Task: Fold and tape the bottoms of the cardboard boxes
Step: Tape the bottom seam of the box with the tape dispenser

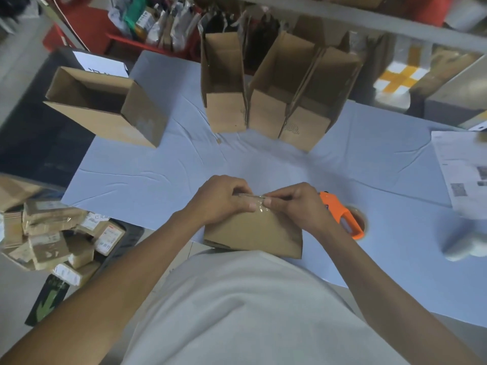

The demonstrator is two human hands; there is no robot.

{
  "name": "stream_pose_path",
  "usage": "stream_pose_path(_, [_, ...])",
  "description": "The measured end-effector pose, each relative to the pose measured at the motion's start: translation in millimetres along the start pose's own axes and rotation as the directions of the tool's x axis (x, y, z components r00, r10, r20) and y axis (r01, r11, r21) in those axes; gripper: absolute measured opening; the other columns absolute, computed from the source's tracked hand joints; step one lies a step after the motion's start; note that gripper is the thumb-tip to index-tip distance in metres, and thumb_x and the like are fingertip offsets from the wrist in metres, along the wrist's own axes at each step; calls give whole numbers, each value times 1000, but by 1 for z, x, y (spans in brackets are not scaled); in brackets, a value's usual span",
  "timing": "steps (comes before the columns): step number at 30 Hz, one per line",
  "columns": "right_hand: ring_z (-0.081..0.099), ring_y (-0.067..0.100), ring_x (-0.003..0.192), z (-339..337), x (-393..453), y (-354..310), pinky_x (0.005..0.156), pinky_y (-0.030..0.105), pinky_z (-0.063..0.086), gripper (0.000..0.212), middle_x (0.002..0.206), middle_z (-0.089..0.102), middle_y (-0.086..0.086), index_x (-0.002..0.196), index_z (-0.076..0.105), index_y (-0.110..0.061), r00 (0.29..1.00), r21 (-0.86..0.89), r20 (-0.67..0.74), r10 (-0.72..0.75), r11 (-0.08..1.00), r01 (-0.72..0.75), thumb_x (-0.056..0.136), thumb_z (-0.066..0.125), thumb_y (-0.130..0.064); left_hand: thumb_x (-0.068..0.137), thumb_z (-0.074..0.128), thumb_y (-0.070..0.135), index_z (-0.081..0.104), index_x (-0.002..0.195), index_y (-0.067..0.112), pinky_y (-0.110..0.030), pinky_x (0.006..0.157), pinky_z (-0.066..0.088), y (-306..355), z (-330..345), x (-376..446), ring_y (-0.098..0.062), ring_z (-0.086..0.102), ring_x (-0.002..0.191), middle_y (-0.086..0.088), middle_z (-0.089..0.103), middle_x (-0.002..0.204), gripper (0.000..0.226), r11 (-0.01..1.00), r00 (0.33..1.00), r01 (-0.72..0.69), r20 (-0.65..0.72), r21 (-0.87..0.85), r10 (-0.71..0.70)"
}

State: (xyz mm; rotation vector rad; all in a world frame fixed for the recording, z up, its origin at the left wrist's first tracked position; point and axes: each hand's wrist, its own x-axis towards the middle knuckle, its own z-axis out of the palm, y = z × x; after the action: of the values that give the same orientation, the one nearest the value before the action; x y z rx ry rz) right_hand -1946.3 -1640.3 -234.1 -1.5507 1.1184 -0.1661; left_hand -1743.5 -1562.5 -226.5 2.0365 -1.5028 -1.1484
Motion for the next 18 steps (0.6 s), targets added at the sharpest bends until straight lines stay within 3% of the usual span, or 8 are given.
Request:
stream_pose_path(4, [70,4,82,4,-2,-1,71,20,52,14,86,76,-9,91,80,-20,999,-20,-24,-22,1000,21,81,79,-29,71,78,43,71,76,30,-36,75,51,3,7,1,-4,61,81,16,69,79,16,1000,997,-7,-82,1,7])
stream_pose_path(9, [68,2,84,8,-5,-1,76,20,53,9,87,75,-12,91,80,-22,999,-16,-40,-21,1000,20,87,73,-25,83,67,37,70,76,28,-40,80,50,-3,5,3,-3,62,81,16,69,79,12,996,998,-49,-43,-72,46])
stream_pose_path(13, [69,2,82,10,-4,0,76,23,53,10,85,76,-11,91,80,-21,993,34,-119,2,999,2,87,72,-24,86,64,38,71,77,26,-43,79,49,0,7,7,-8,61,81,12,69,78,17,999,994,-42,-106,-21,39])
stream_pose_path(15, [69,3,82,9,-2,1,77,23,54,10,85,76,-11,90,80,-21,991,53,-136,11,999,-3,88,72,-25,83,53,56,73,89,29,-42,85,47,2,8,6,-12,61,90,12,70,90,34,985,982,-129,-121,114,143])
stream_pose_path(18, [69,5,83,4,2,0,76,24,53,10,85,76,-11,90,80,-21,984,86,-179,20,996,-5,89,70,-24,61,48,83,54,133,20,-43,111,29,7,16,-4,-24,44,126,-3,53,134,96,789,909,-382,41,481,414])
